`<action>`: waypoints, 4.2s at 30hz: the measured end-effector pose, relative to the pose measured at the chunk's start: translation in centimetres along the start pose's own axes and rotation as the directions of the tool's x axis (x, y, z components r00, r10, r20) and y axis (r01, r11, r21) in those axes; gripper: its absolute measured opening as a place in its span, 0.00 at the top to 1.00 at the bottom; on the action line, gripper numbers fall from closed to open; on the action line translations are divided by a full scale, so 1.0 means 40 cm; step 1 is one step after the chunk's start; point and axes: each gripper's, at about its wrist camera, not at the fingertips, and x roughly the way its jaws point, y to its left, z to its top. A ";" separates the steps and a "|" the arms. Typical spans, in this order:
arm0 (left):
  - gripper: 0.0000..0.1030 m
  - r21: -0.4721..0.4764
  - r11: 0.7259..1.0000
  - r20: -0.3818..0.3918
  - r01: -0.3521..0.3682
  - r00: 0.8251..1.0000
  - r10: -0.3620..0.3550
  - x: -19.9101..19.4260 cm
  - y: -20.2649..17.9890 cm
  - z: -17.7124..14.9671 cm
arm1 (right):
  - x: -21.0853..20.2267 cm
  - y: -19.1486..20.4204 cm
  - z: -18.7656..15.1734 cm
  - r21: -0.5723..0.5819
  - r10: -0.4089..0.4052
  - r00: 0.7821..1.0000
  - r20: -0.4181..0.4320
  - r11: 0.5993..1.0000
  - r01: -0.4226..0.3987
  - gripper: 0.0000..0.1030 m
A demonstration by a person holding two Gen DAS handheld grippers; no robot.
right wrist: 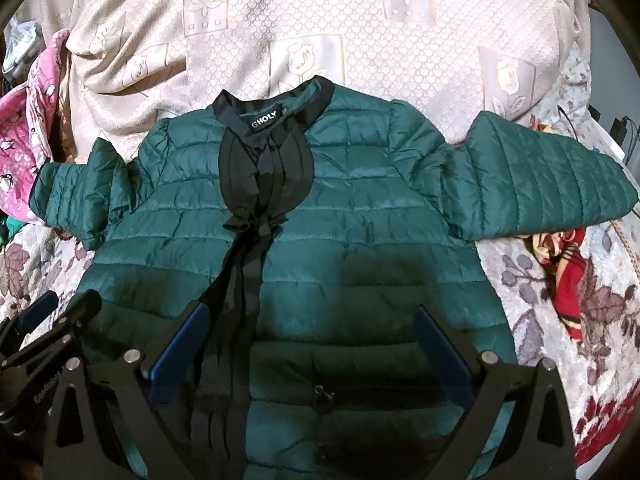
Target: Fold large clothes
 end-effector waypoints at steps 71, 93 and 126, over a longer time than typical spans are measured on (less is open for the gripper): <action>0.68 -0.175 0.982 0.044 -0.073 0.996 0.081 0.197 0.332 0.262 | 0.289 0.122 0.158 -0.043 0.037 0.998 -0.058 0.998 -0.040 0.00; 0.81 -0.339 0.838 -0.052 -0.429 0.897 0.438 0.462 0.847 0.405 | 0.331 0.176 0.147 -0.112 0.047 0.992 -0.121 0.992 -0.060 0.00; 1.00 -0.111 0.991 0.115 -0.069 0.990 0.081 0.093 0.364 0.346 | 0.256 0.057 0.140 -0.077 -0.034 0.994 -0.107 0.997 0.026 0.00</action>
